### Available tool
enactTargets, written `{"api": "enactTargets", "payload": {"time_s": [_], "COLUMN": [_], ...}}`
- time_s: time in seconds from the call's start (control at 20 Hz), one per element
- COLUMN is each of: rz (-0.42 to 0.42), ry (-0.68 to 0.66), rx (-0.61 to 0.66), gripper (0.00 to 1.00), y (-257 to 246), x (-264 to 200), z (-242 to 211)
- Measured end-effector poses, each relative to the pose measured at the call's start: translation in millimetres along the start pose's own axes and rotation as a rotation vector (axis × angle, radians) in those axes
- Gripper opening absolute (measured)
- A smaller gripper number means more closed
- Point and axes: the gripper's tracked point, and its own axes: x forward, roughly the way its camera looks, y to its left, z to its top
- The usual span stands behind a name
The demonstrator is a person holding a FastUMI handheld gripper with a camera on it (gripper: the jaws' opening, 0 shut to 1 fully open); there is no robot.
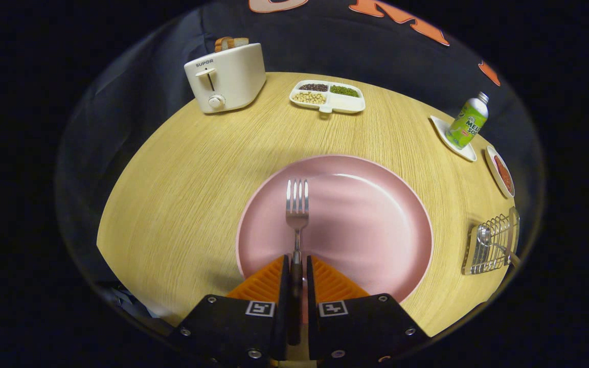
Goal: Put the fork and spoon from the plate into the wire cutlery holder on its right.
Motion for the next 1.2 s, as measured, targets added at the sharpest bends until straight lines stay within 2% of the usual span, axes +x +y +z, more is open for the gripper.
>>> {"api": "enactTargets", "payload": {"time_s": [0.35,0.55,0.95,1.2], "rz": [0.018,0.010,-0.084,-0.178], "ry": [0.038,-0.033,-0.161,-0.188], "rx": [0.018,0.030,0.098,0.123], "gripper": [0.07,0.05,0.05,0.05], "y": [-3,-16,-92,-161], "x": [-4,-20,-76,-117], "z": [-6,8,27,11]}}
